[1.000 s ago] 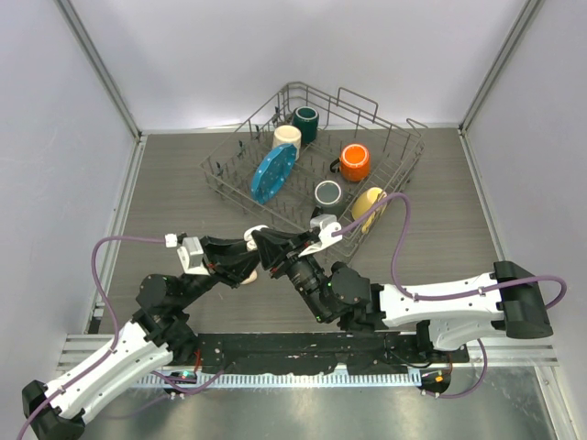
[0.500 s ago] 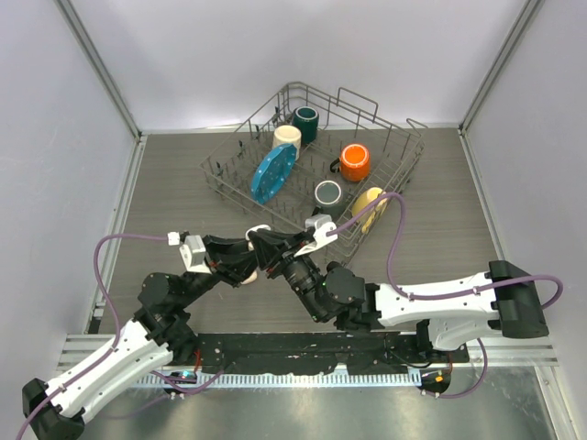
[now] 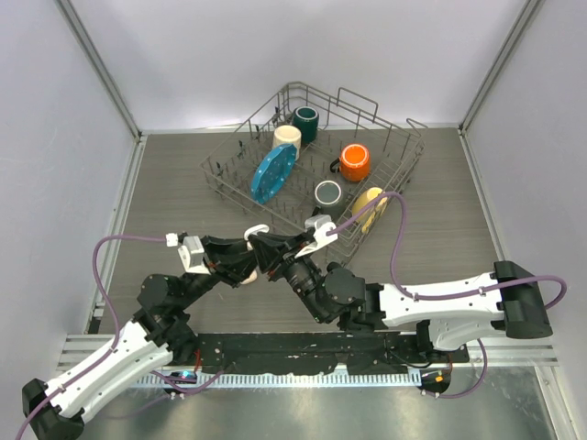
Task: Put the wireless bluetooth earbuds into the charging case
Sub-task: Place the earbud in the charging case, then close the charging case, then place the charging case at the center of the board.
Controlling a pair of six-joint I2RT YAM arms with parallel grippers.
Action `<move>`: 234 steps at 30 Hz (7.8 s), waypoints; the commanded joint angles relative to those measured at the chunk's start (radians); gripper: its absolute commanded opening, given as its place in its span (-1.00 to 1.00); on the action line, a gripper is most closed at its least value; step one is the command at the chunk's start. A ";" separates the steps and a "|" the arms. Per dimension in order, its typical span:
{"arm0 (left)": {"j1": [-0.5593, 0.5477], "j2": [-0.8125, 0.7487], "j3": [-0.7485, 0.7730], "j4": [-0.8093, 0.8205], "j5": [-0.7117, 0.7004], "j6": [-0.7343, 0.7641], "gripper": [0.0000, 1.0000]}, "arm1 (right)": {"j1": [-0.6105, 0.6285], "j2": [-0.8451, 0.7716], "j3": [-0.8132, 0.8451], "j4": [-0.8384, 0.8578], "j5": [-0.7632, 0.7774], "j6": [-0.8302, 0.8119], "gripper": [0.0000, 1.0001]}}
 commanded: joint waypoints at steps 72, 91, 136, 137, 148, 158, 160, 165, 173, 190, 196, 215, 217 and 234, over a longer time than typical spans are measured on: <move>0.001 -0.019 0.048 0.026 0.025 0.001 -1.00 | -0.075 -0.056 0.426 -0.957 -0.238 0.268 -0.99; 0.001 -0.013 0.042 0.022 0.027 -0.002 -1.00 | -0.124 -0.119 0.395 -0.871 -0.326 0.241 -0.50; 0.001 0.043 0.078 0.015 0.196 -0.023 -1.00 | -0.351 -0.144 0.317 -1.055 -0.657 0.436 0.39; 0.001 0.035 0.077 0.014 0.182 -0.022 -1.00 | -0.349 -0.147 0.311 -1.056 -0.669 0.437 0.39; 0.000 0.009 0.098 -0.112 0.061 -0.069 -1.00 | -0.349 -0.239 0.227 -1.073 -0.551 0.491 0.39; 0.000 0.067 0.183 -0.665 -0.063 -0.356 -1.00 | -0.348 -0.564 0.081 -1.061 -0.152 0.545 0.40; 0.001 0.090 0.164 -0.686 -0.067 -0.394 -1.00 | -0.349 -0.589 0.082 -1.085 -0.125 0.545 0.39; 0.001 0.170 0.074 -0.609 -0.155 -0.531 -1.00 | -0.349 -0.630 0.072 -1.128 -0.077 0.555 0.39; 0.001 0.371 0.075 -0.496 -0.156 -0.551 -1.00 | -0.348 -0.656 0.059 -1.156 -0.043 0.583 0.39; 0.001 0.716 0.020 -0.186 -0.131 -0.677 -1.00 | -0.348 -0.679 0.038 -1.250 -0.066 0.643 0.39; 0.000 0.822 0.040 -0.149 -0.120 -0.710 -0.89 | -0.349 -0.705 0.021 -1.259 -0.051 0.652 0.40; 0.000 0.801 0.135 -0.411 -0.172 -0.675 -0.21 | -0.349 -0.702 0.009 -1.283 -0.023 0.653 0.40; 0.001 0.785 0.132 -0.420 -0.183 -0.672 -0.17 | -0.349 -0.702 0.012 -1.296 -0.028 0.655 0.40; 0.000 0.667 0.209 -0.649 -0.246 -0.594 0.25 | -0.349 -0.716 0.006 -1.317 -0.014 0.675 0.40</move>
